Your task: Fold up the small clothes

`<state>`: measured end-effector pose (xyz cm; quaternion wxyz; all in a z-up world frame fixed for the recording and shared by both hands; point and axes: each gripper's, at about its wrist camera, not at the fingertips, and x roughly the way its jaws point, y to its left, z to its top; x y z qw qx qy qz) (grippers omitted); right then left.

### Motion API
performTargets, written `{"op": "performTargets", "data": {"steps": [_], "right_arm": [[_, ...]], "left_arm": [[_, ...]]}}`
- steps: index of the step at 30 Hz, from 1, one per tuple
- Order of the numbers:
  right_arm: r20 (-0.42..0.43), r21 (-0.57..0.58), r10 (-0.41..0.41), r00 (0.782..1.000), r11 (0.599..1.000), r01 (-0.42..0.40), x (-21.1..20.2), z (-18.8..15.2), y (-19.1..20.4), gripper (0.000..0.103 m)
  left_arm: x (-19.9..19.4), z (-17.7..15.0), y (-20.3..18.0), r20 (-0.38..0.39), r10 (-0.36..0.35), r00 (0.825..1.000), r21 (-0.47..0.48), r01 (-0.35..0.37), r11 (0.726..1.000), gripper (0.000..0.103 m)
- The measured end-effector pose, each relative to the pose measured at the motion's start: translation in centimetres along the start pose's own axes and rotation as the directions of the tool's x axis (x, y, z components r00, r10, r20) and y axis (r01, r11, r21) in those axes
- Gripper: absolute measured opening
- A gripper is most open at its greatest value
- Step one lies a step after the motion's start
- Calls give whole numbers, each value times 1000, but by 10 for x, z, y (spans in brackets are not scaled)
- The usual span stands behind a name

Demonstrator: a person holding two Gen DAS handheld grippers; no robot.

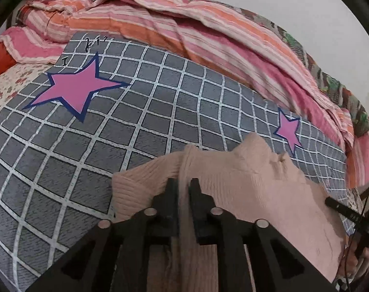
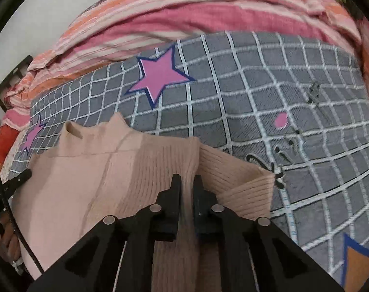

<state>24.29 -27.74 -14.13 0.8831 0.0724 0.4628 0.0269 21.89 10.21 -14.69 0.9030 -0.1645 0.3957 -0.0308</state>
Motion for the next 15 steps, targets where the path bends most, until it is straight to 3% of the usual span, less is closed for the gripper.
{"op": "performTargets", "data": {"steps": [2, 4, 7, 10, 11, 13, 15], "right_arm": [[47, -8, -29, 998, 1000, 30, -21, -2, 12, 21], [78, -40, -12, 997, 999, 15, -34, -7, 30, 37], [74, -101, 93, 993, 991, -86, -44, -17, 75, 40], [15, -126, 161, 987, 979, -157, -32, -26, 110, 40], [-7, -145, 151, 989, 978, -150, -24, -28, 121, 40], [-43, -192, 56, 998, 979, -63, -1, -33, 142, 40], [-35, -200, 0, 999, 980, -7, 9, -32, 147, 40]], "left_arm": [[-9, 0, 4, 16, -18, 1000, -10, 18, 1000, 22], [-15, 1, 10, 40, -32, 999, -25, 33, 999, 36], [-24, -3, 18, 84, -61, 995, -37, 65, 997, 54], [-30, -8, 25, 118, -48, 992, -25, 51, 998, 57], [-31, -10, 28, 120, -53, 991, -21, 56, 998, 57], [-30, -12, 37, 110, -80, 991, -31, 84, 996, 57], [-29, -12, 46, 99, -96, 990, -47, 101, 994, 57]]}}
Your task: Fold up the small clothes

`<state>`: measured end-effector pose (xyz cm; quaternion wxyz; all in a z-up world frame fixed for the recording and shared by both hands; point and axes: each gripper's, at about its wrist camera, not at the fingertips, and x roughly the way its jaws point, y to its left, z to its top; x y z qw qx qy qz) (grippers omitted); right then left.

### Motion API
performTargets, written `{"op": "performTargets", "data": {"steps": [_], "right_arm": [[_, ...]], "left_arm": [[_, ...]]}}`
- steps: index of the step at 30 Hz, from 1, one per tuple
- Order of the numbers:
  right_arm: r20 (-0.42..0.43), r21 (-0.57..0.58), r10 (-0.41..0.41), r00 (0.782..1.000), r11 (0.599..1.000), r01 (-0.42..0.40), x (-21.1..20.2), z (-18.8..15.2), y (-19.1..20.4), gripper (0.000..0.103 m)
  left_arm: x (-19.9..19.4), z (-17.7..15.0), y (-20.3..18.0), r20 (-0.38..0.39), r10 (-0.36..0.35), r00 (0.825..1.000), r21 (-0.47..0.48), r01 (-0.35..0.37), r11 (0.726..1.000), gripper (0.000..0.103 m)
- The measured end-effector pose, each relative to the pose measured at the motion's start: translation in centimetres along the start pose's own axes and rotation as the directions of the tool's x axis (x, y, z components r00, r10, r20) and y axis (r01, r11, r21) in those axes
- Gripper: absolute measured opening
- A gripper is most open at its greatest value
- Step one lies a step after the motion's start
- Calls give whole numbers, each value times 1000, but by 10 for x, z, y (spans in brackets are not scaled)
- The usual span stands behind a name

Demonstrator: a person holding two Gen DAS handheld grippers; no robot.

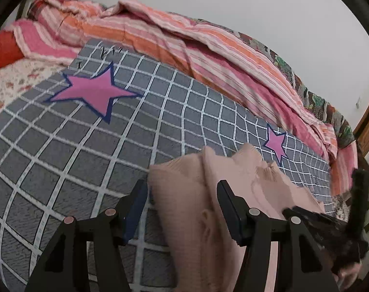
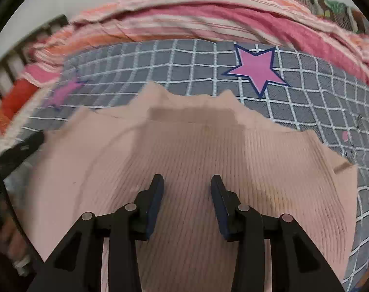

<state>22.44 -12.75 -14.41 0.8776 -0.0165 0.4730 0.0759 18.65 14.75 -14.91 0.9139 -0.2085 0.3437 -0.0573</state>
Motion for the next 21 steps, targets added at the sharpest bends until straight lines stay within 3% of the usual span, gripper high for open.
{"op": "performTargets", "data": {"steps": [5, 11, 17, 21], "right_arm": [[-90, 68, -34, 995, 997, 40, 28, 24, -7, 40], [-97, 44, -92, 991, 994, 97, 48, 46, -6, 40], [-82, 34, -94, 992, 995, 97, 46, 47, -5, 40], [-75, 20, -100, 992, 995, 102, 21, 24, 6, 38]], "left_arm": [[-4, 0, 12, 8, -6, 1000, -24, 6, 1000, 57], [-7, 3, 17, 9, -37, 999, -35, 37, 999, 57], [-15, 2, 17, 18, -52, 998, -15, 52, 999, 57], [-18, -1, 18, 15, -62, 998, 9, 61, 998, 58]]}}
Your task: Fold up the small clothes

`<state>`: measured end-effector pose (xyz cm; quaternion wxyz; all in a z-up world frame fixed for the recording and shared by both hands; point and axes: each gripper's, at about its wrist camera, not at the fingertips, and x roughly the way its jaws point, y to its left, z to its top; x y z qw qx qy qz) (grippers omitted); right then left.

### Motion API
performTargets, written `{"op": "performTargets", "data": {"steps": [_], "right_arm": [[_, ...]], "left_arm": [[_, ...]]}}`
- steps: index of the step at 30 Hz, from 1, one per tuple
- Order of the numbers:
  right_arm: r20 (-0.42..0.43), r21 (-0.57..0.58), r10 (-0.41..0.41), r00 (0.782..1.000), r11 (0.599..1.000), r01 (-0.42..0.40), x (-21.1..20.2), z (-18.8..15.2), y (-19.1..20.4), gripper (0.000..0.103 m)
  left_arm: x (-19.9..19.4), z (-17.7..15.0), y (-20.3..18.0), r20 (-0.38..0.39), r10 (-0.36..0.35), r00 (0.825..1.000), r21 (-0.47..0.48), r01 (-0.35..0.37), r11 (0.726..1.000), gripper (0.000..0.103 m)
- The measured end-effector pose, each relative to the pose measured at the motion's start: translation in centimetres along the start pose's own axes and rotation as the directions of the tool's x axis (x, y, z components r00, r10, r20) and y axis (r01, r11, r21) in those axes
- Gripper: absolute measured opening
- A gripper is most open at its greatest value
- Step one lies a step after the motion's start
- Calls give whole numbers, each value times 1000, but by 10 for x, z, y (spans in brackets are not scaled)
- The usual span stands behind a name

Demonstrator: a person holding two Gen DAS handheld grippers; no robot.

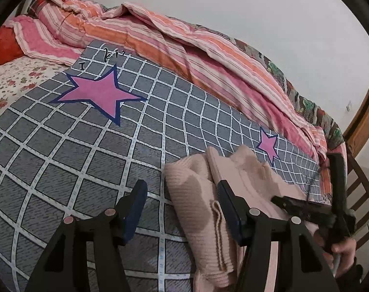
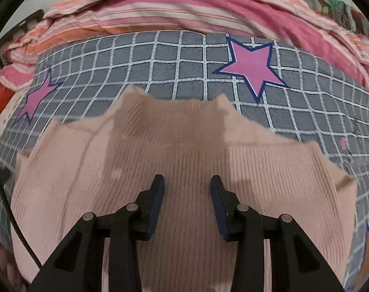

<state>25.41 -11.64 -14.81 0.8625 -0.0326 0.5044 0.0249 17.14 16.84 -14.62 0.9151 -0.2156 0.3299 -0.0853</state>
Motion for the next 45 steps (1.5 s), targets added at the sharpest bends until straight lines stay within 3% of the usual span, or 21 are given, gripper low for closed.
{"op": "performTargets", "data": {"steps": [8, 16, 19, 25, 30, 37, 43, 45], "right_arm": [[57, -79, -43, 997, 996, 47, -52, -53, 20, 37], [98, -73, -27, 995, 997, 34, -78, -105, 21, 37], [83, -62, 4, 997, 998, 1, -79, -126, 20, 37], [133, -108, -2, 991, 994, 17, -90, -161, 21, 36], [157, -92, 105, 982, 992, -91, -112, -175, 2, 36], [211, -10, 143, 967, 990, -144, -138, -184, -43, 36], [233, 63, 113, 966, 989, -131, -145, -190, -83, 36], [235, 102, 103, 967, 986, -130, -145, -195, -102, 36]], "left_arm": [[-17, -14, -2, 21, -15, 1000, 58, 13, 998, 58], [-45, -54, -4, -30, -157, 987, 56, 158, 986, 60], [-53, -71, -10, -45, -148, 988, 72, 151, 986, 60], [-61, -100, -16, -98, -150, 984, 47, 155, 987, 63], [-53, -117, -28, -127, -176, 976, 4, 178, 984, 64], [-31, -100, -30, -77, -196, 978, -101, 187, 977, 61], [-8, -73, -35, -32, -172, 985, -162, 165, 973, 55], [0, -66, -39, -34, -134, 990, -170, 127, 977, 50]]}}
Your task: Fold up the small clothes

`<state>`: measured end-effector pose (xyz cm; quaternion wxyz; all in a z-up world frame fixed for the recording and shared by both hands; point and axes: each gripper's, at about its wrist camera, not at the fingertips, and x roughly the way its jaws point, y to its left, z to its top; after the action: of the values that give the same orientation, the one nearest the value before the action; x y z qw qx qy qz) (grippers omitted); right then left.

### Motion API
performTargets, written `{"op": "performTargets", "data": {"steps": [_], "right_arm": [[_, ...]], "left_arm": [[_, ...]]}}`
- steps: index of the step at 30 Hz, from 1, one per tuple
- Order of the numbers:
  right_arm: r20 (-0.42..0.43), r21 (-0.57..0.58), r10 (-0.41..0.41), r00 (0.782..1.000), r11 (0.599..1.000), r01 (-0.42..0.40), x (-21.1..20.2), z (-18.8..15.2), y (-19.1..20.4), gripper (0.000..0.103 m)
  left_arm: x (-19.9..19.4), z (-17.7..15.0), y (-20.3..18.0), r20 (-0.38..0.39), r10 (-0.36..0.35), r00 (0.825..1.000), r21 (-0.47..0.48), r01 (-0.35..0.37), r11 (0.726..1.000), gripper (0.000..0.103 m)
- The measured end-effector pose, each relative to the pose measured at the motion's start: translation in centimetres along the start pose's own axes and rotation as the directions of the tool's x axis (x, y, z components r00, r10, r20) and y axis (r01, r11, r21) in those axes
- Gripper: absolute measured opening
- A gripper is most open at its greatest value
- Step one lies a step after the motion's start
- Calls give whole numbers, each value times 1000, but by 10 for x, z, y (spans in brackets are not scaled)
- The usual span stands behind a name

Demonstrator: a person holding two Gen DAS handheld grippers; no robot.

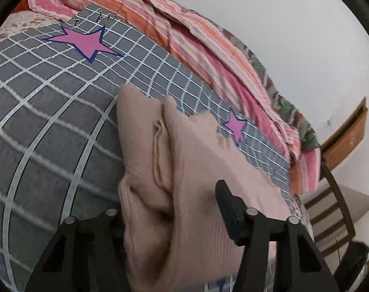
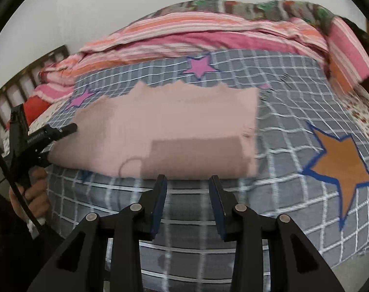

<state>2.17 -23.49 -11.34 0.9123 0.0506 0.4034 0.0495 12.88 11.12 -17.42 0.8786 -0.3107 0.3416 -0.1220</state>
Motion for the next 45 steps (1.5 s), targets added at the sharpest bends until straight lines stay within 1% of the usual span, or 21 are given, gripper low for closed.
{"op": "performTargets", "data": {"steps": [2, 3, 6, 11, 16, 18, 19, 23, 26, 29, 32, 33, 34, 35, 36, 37, 39, 41, 42, 43, 45], "right_arm": [[4, 28, -6, 1000, 1000, 6, -2, -2, -15, 36], [6, 36, -9, 1000, 999, 9, -3, -3, -20, 36], [22, 64, -16, 1000, 998, 15, -11, -6, -39, 36], [63, 95, -15, 998, 995, 9, -27, -9, -65, 36], [96, 128, -16, 995, 992, 4, -38, -8, -90, 36], [108, 137, -27, 994, 990, 12, -43, -7, -100, 36], [112, 141, -36, 993, 990, 20, -46, -8, -102, 36], [133, 155, -95, 987, 985, 74, -63, -9, -123, 36], [137, 175, -114, 984, 980, 89, -73, -13, -137, 36], [128, 202, -137, 982, 973, 110, -80, -19, -150, 36], [104, 219, -143, 984, 969, 118, -81, -25, -158, 36], [99, 216, -145, 984, 969, 121, -81, -27, -159, 36], [96, 210, -147, 985, 970, 124, -82, -29, -159, 36], [90, 199, -149, 985, 971, 129, -81, -29, -158, 36], [89, 191, -148, 985, 973, 129, -81, -30, -156, 36], [89, 181, -144, 986, 975, 126, -80, -29, -154, 36], [90, 165, -130, 987, 980, 114, -77, -26, -150, 36], [98, 162, -93, 991, 984, 76, -71, -18, -146, 36], [103, 163, -75, 992, 985, 58, -69, -14, -144, 36], [111, 165, -45, 993, 986, 26, -66, -8, -140, 37], [128, 171, 11, 992, 985, -33, -60, 5, -134, 42]], "left_arm": [[6, 7, -2, 7, 52, 999, -19, -52, 998, 41], [8, 9, -2, 10, 67, 998, -29, -67, 997, 33], [10, 17, -11, 13, 125, 992, -36, -124, 992, 26], [2, 28, -50, 42, 197, 979, 37, -199, 979, 23], [-2, 35, -117, 78, 241, 967, 128, -249, 960, 21], [2, 32, -157, 96, 269, 958, 188, -283, 941, 21], [4, 30, -171, 99, 268, 958, 208, -283, 936, 21], [22, 10, -234, 98, 261, 960, 299, -278, 913, 21], [47, -19, -275, 82, 261, 962, 366, -273, 890, 21], [89, -62, -302, 10, 273, 962, 415, -253, 874, 21], [124, -104, -308, -86, 301, 950, 480, -226, 848, 23], [128, -113, -308, -101, 295, 950, 500, -208, 841, 27], [128, -120, -310, -108, 273, 956, 528, -178, 831, 36], [124, -122, -311, -114, 236, 965, 545, -138, 827, 40], [114, -120, -311, -148, 160, 976, 549, -54, 834, 53], [107, -116, -310, -181, 104, 978, 537, 9, 843, 59], [90, -103, -302, -224, 10, 975, 490, 103, 866, 59], [67, -84, -287, -196, -29, 980, 446, 116, 888, 59], [61, -77, -280, -184, -35, 982, 433, 113, 894, 59], [52, -66, -267, -168, -32, 985, 417, 101, 903, 60], [42, -51, -243, -129, 25, 991, 401, 29, 916, 60]]}}
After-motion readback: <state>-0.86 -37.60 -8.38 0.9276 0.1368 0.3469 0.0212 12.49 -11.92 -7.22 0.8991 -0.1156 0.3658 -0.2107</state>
